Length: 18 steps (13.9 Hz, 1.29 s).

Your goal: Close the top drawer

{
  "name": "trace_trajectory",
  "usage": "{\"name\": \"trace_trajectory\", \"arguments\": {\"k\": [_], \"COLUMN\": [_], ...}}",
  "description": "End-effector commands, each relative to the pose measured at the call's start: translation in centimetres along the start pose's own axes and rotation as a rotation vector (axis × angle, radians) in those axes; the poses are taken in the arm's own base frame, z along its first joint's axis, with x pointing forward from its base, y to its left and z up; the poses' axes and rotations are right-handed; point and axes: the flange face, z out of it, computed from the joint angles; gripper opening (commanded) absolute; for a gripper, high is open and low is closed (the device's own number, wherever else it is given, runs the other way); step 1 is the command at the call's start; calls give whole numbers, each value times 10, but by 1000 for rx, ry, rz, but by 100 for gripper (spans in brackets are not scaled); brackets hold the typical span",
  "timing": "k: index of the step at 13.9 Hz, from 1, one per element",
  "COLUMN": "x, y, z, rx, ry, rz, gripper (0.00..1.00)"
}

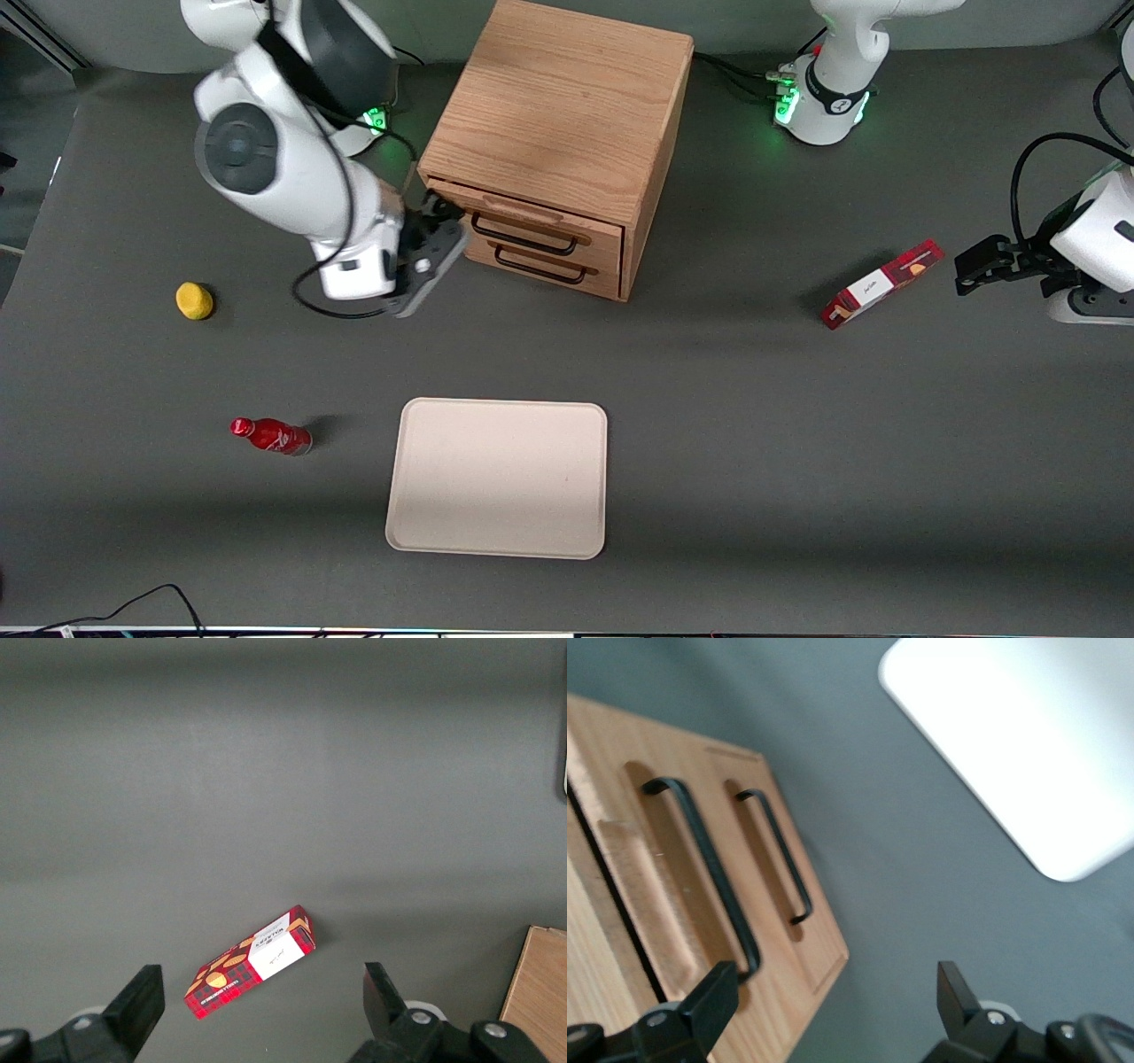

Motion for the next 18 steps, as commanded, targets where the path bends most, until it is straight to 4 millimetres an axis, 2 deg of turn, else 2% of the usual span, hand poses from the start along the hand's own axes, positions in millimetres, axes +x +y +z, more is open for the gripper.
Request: {"name": "trace_trajectory", "arguments": {"k": [1, 2, 6, 8, 10, 13, 18], "x": [-33, -47, -100, -125, -153, -177, -200], "y": [31, 51, 105, 126, 141, 132, 137], "z": [-49, -64, -105, -120, -123, -131, -137], "rx": [-25, -38, -73, -93, -156, -214, -240], "ry": [64, 87, 152, 173, 156, 150, 119], "rz": [129, 184, 483, 617, 686, 799, 859], "gripper": [100, 100, 100, 100, 100, 100, 100]}}
